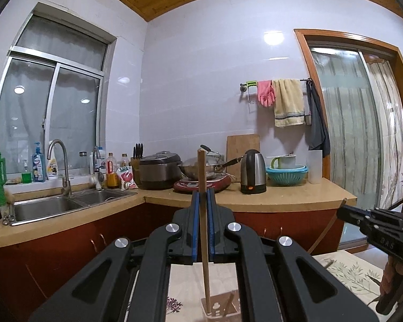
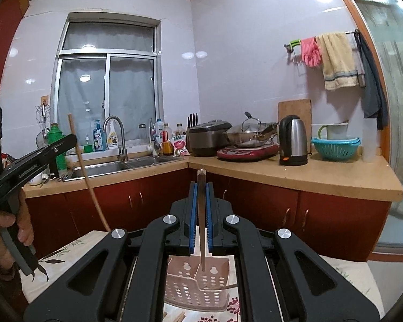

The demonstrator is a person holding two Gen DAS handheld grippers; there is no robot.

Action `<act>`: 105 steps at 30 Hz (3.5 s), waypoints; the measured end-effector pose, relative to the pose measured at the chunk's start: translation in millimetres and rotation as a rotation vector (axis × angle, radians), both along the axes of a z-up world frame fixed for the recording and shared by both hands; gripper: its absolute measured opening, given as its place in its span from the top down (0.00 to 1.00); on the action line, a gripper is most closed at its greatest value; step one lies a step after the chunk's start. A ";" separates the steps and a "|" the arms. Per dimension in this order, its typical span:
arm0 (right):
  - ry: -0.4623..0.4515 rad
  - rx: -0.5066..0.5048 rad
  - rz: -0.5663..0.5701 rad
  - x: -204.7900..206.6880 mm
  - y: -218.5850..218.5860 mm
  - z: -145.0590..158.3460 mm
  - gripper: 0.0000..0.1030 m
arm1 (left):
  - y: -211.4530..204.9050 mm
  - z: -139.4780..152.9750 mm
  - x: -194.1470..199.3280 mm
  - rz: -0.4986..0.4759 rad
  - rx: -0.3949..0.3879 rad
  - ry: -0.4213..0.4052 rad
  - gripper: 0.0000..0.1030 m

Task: Organize utensils
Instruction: 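Lower the chopsticks into the pink holder and open both tools, then move both open tools back down to the loose chopsticks, then close the right tool on a chopstick while the left tool closes on another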

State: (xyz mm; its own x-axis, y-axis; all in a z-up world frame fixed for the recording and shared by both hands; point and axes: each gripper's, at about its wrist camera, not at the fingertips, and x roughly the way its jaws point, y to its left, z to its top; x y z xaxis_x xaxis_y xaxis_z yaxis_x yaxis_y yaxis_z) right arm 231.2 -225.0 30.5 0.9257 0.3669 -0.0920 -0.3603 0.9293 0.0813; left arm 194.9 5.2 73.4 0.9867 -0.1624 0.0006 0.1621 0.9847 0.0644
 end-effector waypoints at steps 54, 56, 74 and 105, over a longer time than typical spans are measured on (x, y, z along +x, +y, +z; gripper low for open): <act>0.334 -0.085 0.009 -160.3 12.5 -212.3 0.71 | 26.8 -214.5 -114.5 0.144 -0.023 0.544 0.31; 0.363 -0.093 0.033 -164.5 17.0 -225.2 0.71 | 27.9 -226.8 -122.9 0.148 -0.011 0.561 0.31; 0.460 -0.209 -0.037 -158.9 14.0 -261.0 0.93 | 22.5 -249.3 -126.9 0.132 0.017 0.636 0.39; 0.457 -0.177 -0.070 -155.1 -2.4 -265.3 0.91 | 1.1 -269.3 -105.7 0.059 0.094 0.796 0.93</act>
